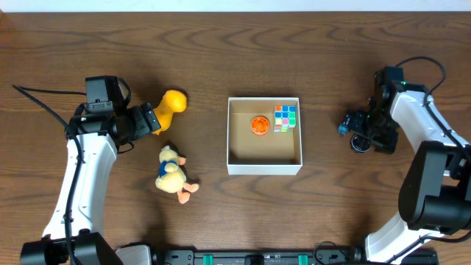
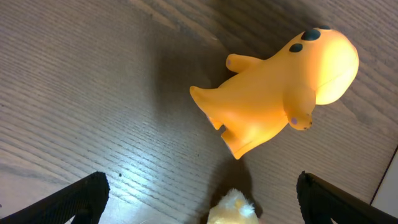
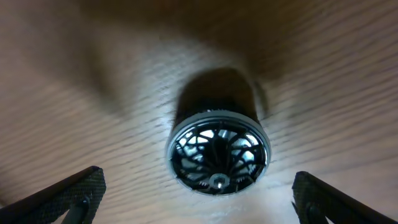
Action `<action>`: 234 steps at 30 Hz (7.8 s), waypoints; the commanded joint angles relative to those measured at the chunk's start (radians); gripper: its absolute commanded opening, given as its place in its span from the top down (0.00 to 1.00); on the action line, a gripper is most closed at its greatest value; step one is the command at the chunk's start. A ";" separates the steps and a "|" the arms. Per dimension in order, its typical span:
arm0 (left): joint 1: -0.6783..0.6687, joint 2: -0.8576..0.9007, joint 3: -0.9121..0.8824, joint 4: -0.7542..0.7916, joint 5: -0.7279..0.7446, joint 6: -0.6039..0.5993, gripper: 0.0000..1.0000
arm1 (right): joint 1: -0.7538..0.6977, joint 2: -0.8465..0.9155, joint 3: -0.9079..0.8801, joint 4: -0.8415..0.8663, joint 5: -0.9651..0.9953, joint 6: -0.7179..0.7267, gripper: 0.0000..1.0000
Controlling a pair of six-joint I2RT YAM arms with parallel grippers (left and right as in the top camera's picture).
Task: Pack container
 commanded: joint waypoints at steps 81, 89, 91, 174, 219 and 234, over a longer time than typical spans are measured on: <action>0.002 -0.020 0.021 -0.007 0.018 -0.012 0.02 | 0.684 0.064 0.240 -0.098 0.043 -0.127 0.76; 0.002 -0.020 0.021 -0.007 0.018 -0.012 0.02 | 0.656 0.067 0.170 -0.047 0.043 -0.127 0.71; 0.002 -0.020 0.021 -0.007 0.018 -0.012 0.02 | 0.647 0.067 0.163 -0.039 0.043 -0.128 0.69; -0.536 -0.053 0.056 -0.132 0.164 -0.024 0.34 | 0.676 0.224 0.412 -0.071 -0.157 -0.270 0.73; -0.536 -0.053 0.056 -0.118 0.140 -0.023 0.34 | 0.674 0.119 0.415 -0.229 -0.126 -0.357 0.69; -0.534 -0.053 0.056 -0.093 0.106 -0.023 0.33 | 0.657 -0.037 0.331 -0.363 -0.081 -0.277 0.68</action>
